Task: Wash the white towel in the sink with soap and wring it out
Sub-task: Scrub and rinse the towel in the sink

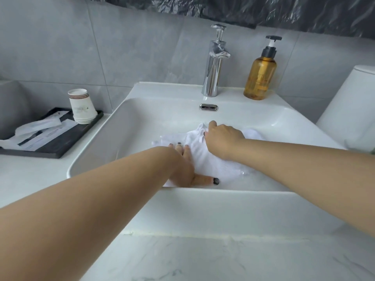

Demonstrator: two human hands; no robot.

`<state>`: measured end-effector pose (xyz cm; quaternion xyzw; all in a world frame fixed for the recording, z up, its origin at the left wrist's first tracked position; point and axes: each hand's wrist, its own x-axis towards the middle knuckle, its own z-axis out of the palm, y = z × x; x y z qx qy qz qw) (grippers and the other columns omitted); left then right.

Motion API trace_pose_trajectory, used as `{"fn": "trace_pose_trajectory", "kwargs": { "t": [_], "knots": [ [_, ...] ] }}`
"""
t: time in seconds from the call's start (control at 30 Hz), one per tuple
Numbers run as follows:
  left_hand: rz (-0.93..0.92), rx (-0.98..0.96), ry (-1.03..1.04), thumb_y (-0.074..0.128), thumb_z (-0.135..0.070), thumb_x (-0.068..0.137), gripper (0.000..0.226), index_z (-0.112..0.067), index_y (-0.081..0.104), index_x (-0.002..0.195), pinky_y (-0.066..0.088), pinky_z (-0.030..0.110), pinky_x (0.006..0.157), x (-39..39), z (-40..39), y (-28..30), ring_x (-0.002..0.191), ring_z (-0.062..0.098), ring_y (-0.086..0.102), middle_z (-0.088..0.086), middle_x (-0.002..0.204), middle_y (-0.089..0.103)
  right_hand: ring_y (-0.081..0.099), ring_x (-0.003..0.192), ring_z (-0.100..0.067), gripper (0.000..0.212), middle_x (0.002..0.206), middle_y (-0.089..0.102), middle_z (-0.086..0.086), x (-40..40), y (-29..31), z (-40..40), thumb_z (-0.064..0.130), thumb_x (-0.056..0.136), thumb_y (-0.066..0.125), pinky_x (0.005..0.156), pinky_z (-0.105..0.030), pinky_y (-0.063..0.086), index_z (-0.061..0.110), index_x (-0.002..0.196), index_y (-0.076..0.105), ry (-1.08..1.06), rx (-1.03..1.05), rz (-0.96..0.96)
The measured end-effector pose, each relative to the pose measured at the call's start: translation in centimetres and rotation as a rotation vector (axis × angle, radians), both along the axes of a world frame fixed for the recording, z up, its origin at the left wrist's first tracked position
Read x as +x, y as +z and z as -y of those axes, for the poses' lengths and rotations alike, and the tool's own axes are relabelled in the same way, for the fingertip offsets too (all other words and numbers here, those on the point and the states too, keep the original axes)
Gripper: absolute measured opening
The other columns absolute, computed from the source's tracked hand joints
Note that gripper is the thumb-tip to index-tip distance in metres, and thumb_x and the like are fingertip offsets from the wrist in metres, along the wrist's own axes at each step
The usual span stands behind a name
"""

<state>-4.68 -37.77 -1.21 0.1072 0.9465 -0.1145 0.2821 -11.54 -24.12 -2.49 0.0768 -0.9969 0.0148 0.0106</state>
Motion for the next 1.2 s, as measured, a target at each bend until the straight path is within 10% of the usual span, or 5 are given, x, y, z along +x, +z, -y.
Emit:
{"fn": "trace_pose_trajectory", "kwargs": {
  "t": [0.27, 0.6, 0.83, 0.93, 1.2],
  "knots": [
    [-0.09, -0.129, -0.176, 0.037, -0.043, 0.107, 0.085, -0.004, -0.026, 0.149, -0.001, 0.053, 0.12, -0.7, 0.0, -1.2, 0.15, 0.035, -0.02, 0.014, 0.162, -0.027, 0.036, 0.057, -0.018, 0.017, 0.069, 0.037, 0.0, 5.4, 0.2, 0.3, 0.027, 0.105, 0.028, 0.049, -0.033, 0.023, 0.011, 0.108, 0.033, 0.29, 0.165, 0.045],
    [-0.021, -0.025, -0.034, 0.034, -0.082, 0.086, 0.118, -0.005, -0.033, 0.146, 0.002, 0.055, 0.122, -0.8, 0.1, -0.8, 0.151, 0.036, -0.016, 0.015, 0.161, -0.027, 0.057, 0.11, -0.035, 0.033, 0.122, 0.06, -0.016, -3.0, 0.3, 0.7, 0.026, 0.104, 0.029, 0.072, -0.034, 0.033, 0.003, 0.125, 0.038, -0.014, 0.093, -0.071],
    [-0.06, -0.04, -0.074, 0.034, -0.072, 0.095, 0.106, -0.007, -0.035, 0.144, 0.004, 0.057, 0.12, -1.1, 0.2, -1.4, 0.151, 0.036, -0.017, 0.014, 0.162, -0.026, 0.051, 0.084, -0.031, 0.042, 0.093, 0.052, -0.01, 4.4, 1.7, 0.3, 0.04, 0.103, 0.034, 0.068, -0.036, 0.036, 0.007, 0.128, 0.037, 0.183, 0.064, 0.127],
    [-0.054, -0.082, -0.125, 0.037, -0.063, 0.1, 0.095, -0.014, -0.04, 0.128, 0.003, 0.062, 0.119, -1.1, 0.1, -1.4, 0.15, 0.036, -0.02, 0.013, 0.161, -0.028, 0.041, 0.061, -0.021, 0.012, 0.084, 0.05, -0.003, 7.1, 1.1, -0.3, 0.026, 0.103, 0.032, 0.061, -0.037, 0.037, 0.014, 0.102, 0.032, 0.287, 0.216, 0.105],
    [-0.023, -0.031, -0.072, 0.035, -0.074, 0.094, 0.109, -0.005, -0.032, 0.146, 0.002, 0.057, 0.12, -0.8, -0.1, -0.7, 0.15, 0.037, -0.02, 0.017, 0.16, -0.029, 0.043, 0.072, -0.026, 0.016, 0.094, 0.051, -0.007, 0.0, -0.6, -0.5, 0.006, 0.095, 0.037, 0.053, -0.033, 0.027, 0.01, 0.11, 0.033, 0.125, 0.154, -0.075]
  ]
}}
